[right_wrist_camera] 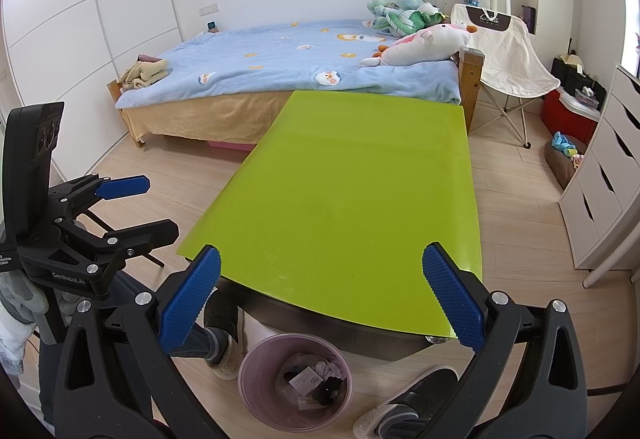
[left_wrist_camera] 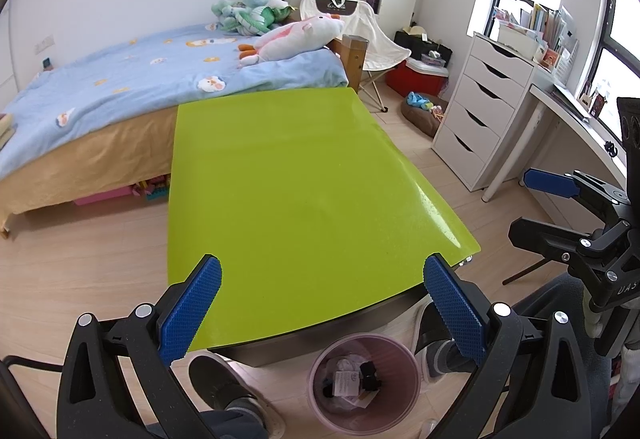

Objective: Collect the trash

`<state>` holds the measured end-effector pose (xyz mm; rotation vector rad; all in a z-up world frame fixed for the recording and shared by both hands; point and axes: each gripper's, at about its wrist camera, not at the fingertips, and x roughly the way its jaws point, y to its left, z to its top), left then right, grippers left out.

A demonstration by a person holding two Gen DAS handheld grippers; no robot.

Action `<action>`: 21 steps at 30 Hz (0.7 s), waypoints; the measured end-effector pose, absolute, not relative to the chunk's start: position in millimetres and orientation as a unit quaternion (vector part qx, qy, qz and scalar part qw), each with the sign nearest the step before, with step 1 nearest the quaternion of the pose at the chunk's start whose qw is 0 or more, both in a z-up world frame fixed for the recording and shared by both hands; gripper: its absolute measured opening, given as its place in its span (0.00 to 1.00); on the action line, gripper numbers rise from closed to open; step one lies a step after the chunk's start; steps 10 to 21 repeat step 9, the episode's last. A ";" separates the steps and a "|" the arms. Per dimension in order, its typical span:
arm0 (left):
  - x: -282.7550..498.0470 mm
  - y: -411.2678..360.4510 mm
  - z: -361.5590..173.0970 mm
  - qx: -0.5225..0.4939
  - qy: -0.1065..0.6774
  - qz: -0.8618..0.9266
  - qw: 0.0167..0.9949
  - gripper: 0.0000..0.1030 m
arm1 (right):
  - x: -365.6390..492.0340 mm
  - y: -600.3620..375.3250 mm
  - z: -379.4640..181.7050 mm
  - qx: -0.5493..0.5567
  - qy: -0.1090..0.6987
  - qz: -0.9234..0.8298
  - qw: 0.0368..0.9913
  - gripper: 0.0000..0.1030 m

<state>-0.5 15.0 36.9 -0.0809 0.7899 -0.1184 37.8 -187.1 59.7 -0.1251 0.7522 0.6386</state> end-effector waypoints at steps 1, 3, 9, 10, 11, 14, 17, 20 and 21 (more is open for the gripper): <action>-0.8 14.8 36.1 -0.040 0.384 -0.059 0.920 0.94 | 37.4 -187.4 59.9 -0.060 0.361 0.306 0.879 0.96; -2.1 13.0 33.6 -0.036 0.384 -0.058 0.921 0.94 | 37.9 -187.1 59.8 -0.060 0.361 0.307 0.879 0.96; -3.8 6.6 30.4 -0.024 0.383 -0.054 0.922 0.94 | 37.1 -187.7 59.2 -0.060 0.362 0.307 0.878 0.96; -3.8 6.6 30.4 -0.024 0.383 -0.054 0.922 0.94 | 37.1 -187.7 59.2 -0.060 0.362 0.307 0.878 0.96; -3.8 6.6 30.4 -0.024 0.383 -0.054 0.922 0.94 | 37.1 -187.7 59.2 -0.060 0.362 0.307 0.878 0.96; -3.8 6.6 30.4 -0.024 0.383 -0.054 0.922 0.94 | 37.1 -187.7 59.2 -0.060 0.362 0.307 0.878 0.96; -3.8 6.6 30.4 -0.024 0.383 -0.054 0.922 0.94 | 37.1 -187.7 59.2 -0.060 0.362 0.307 0.878 0.96; -3.8 6.6 30.4 -0.024 0.383 -0.054 0.922 0.94 | 37.1 -187.7 59.2 -0.060 0.362 0.307 0.878 0.96; -3.8 6.6 30.4 -0.024 0.383 -0.054 0.922 0.94 | 37.1 -187.7 59.2 -0.060 0.362 0.307 0.878 0.96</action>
